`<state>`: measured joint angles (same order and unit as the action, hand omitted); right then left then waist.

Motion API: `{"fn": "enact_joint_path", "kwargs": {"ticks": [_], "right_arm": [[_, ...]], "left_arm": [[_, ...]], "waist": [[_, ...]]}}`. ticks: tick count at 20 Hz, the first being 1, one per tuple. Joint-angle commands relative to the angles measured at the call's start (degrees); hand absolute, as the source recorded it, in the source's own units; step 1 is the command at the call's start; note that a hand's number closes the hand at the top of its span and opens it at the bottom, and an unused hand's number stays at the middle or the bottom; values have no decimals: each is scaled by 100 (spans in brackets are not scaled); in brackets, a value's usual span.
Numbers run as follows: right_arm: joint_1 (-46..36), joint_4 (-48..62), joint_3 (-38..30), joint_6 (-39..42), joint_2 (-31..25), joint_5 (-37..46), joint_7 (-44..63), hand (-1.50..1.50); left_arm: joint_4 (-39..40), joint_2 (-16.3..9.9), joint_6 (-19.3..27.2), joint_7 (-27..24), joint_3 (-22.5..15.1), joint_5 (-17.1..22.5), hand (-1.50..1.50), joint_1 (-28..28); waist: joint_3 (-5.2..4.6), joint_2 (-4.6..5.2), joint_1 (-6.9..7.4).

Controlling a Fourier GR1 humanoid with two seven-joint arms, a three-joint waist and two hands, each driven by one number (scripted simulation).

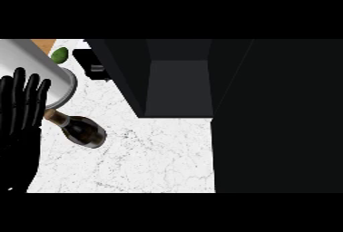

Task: Pick up the wine, place it into the cabinet and close the cabinet

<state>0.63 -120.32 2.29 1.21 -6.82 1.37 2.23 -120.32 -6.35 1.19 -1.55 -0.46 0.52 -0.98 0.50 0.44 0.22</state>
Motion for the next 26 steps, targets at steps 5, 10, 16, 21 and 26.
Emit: {"fn": "enact_joint_path", "kwargs": {"ticks": [5, 10, 16, 21, 26], "right_arm": [[725, -620, -2, 253, 68, -466, -247, -150], [1013, -761, 618, 860, -113, -965, 391, -150], [627, -1536, 205, 750, -312, -1600, 1415, -150], [709, -2168, 168, 631, -330, -1691, 2036, -150], [660, -2398, 319, 463, -211, -1455, 2272, -150]], "left_arm": [[252, -775, -1931, -631, -70, 1380, -150, 481], [410, -727, -2617, 220, -451, 3021, -150, 993], [-766, -1202, -2543, 1130, -75, 4155, -150, 1506], [-1296, -1088, -2190, 1498, 121, 4414, -150, 1581], [-1602, -1184, -2097, 1795, 513, 4745, -150, 1631]], "waist": [[-55, -71, -100], [-54, -64, -63], [-51, -56, 10], [-50, -55, -7], [-51, -54, -7]]}}
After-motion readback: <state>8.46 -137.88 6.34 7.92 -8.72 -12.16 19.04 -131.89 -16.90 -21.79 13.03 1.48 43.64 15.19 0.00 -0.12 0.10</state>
